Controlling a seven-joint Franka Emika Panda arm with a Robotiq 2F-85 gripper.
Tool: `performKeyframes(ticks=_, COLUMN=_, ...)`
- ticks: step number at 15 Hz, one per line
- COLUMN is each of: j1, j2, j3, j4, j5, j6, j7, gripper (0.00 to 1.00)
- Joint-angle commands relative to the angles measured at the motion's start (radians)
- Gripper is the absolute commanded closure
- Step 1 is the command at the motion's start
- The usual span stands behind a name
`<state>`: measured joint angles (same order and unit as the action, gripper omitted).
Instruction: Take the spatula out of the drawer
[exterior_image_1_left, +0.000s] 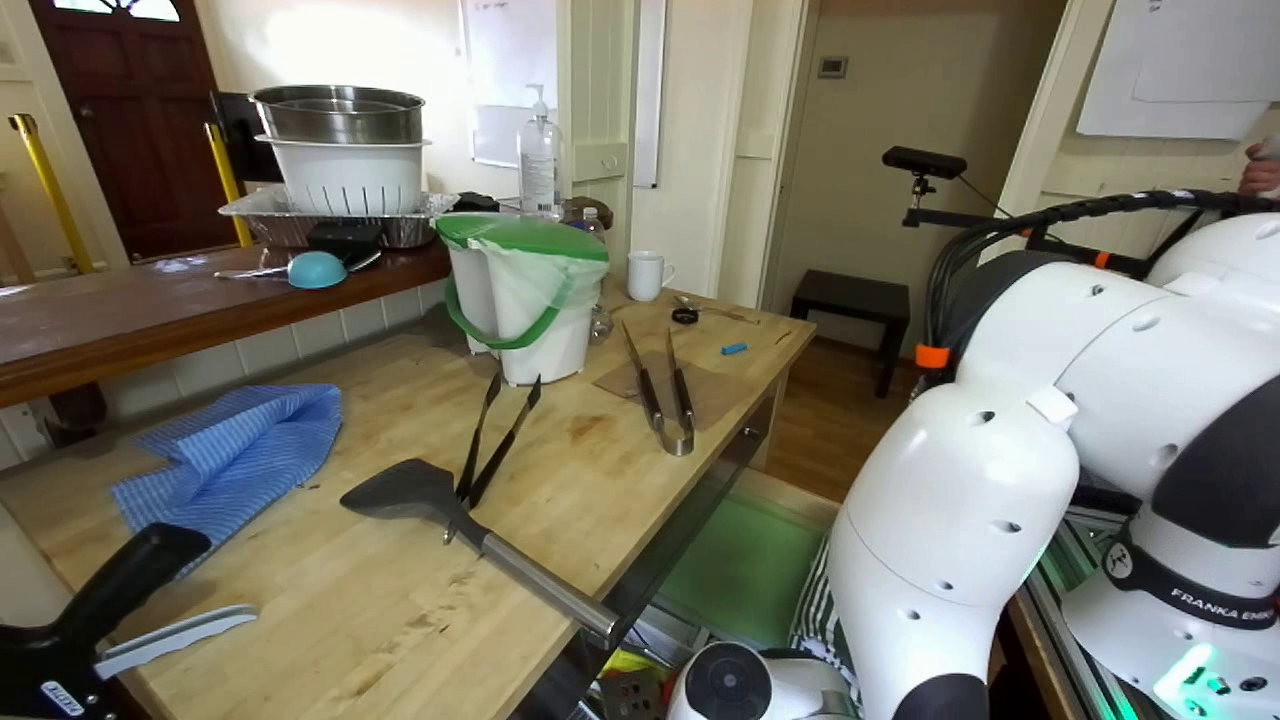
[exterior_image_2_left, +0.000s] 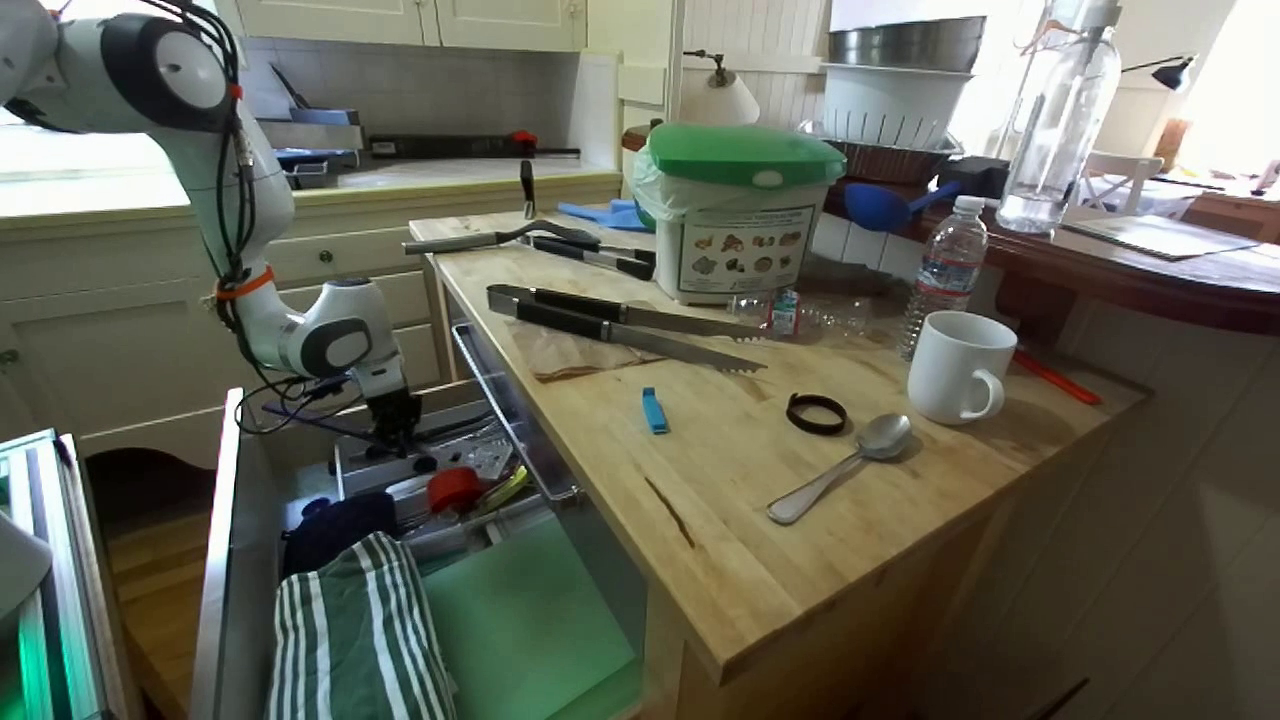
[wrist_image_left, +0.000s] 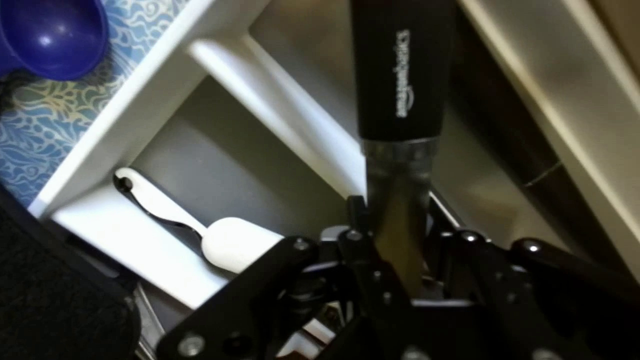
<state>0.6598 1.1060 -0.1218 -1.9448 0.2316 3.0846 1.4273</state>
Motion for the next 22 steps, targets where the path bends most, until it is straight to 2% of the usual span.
performKeyframes(ticks=1, j1=-0.064, j2=-0.096, j3=0.076, j4=-0.157, j5=0.054, j6=0.190, j7=-0.043, gripper=0.93)
performKeyframes(ticks=4, j1=-0.123, j2=-0.154, j3=0.142, j4=-0.255, j5=0.100, j6=0.323, j7=-0.086, gripper=0.93)
performKeyframes(ticks=6, j1=-0.193, j2=-0.188, j3=0.208, j4=-0.317, j5=0.127, j6=0.391, j7=-0.108, gripper=0.93)
performKeyframes(ticks=11, j1=-0.283, j2=-0.313, j3=0.303, j4=-0.517, j5=0.265, j6=0.563, j7=-0.084, gripper=0.93)
performKeyframes(ticks=15, j1=-0.338, j2=-0.390, j3=0.371, j4=-0.625, j5=0.352, j6=0.606, j7=-0.033, gripper=0.93)
performKeyframes(ticks=18, j1=-0.393, j2=-0.454, j3=0.432, j4=-0.712, j5=0.388, j6=0.655, j7=0.064, gripper=0.93)
performKeyframes(ticks=20, j1=-0.406, j2=-0.512, j3=0.442, j4=-0.769, j5=0.417, j6=0.661, j7=0.110, gripper=0.93)
performKeyframes(ticks=22, j1=-0.403, j2=-0.605, j3=0.432, j4=-0.831, j5=0.461, j6=0.601, j7=0.113, gripper=0.93)
